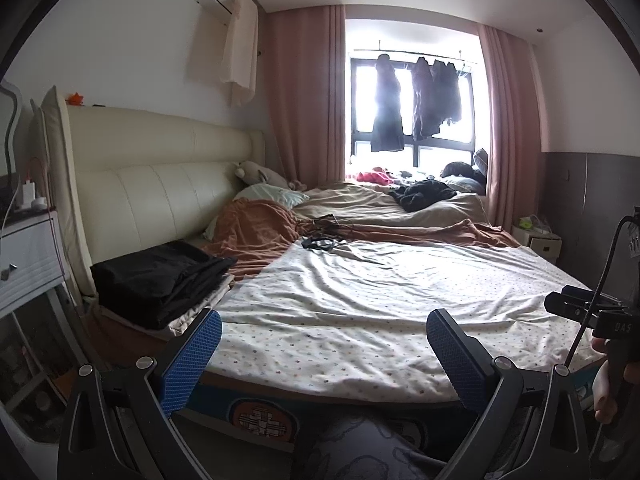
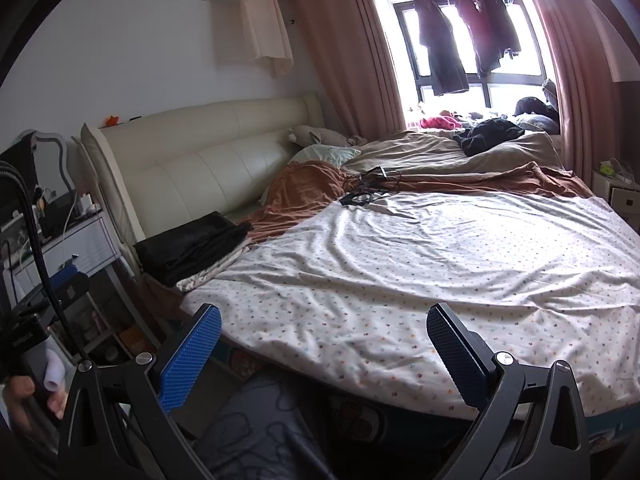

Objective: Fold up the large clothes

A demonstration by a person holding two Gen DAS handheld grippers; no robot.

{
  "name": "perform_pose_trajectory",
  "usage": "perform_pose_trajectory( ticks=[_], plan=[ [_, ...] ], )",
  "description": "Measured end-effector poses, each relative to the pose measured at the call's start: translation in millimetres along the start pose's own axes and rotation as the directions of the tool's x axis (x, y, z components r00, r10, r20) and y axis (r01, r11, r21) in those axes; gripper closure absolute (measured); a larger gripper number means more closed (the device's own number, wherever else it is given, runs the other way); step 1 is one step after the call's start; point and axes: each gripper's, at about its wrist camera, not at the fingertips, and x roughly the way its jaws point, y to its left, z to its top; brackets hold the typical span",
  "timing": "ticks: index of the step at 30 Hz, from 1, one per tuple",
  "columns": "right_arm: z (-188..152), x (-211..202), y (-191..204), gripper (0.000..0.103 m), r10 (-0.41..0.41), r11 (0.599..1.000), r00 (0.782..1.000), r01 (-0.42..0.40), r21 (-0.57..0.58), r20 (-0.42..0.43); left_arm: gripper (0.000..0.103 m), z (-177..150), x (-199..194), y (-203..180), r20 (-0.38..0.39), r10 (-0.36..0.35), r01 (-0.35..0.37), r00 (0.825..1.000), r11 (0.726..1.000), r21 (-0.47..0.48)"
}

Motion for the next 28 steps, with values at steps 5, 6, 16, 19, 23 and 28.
perform_pose_trajectory(
  ticks=[5,6,16,19,23,28],
  plan=[
    [0.1,0.1,0.8,0.000,0.000,1.000,1.000,0.000,0.002,-0.003,0.000,0.3,-1.0,1.4,0.002,0.006,-0.006,1.000,1.000,-0.007],
    [0.5,-0.2,0.4,0.000,0.002,1.000,1.000,-0.002,0.003,-0.004,0.000,0.4,-1.0,1.9,0.002,0.007,-0.007,1.000,1.000,-0.009],
    [2.8,-3.2,-7.5,0.000,0.012,1.000,1.000,-0.012,0.004,-0.004,0.000,-1.1,0.8,3.5,0.003,0.023,-0.023,1.000,0.999,-0.023],
    [1.7,-0.6,-10.1,0.000,0.011,1.000,1.000,-0.011,0.006,-0.012,0.000,-1.3,0.1,3.6,-0.002,0.022,-0.022,1.000,0.999,-0.027],
    [1.6,0.0,-10.4,0.000,0.008,1.000,1.000,-0.008,0.003,-0.013,0.000,-1.9,-0.7,6.5,-0.001,0.018,-0.018,1.000,0.999,-0.036],
    [1.4,0.3,-11.2,0.000,0.005,1.000,1.000,-0.005,0.001,-0.010,0.000,-2.4,-1.4,8.6,0.003,0.022,-0.021,1.000,0.999,-0.039]
  ],
)
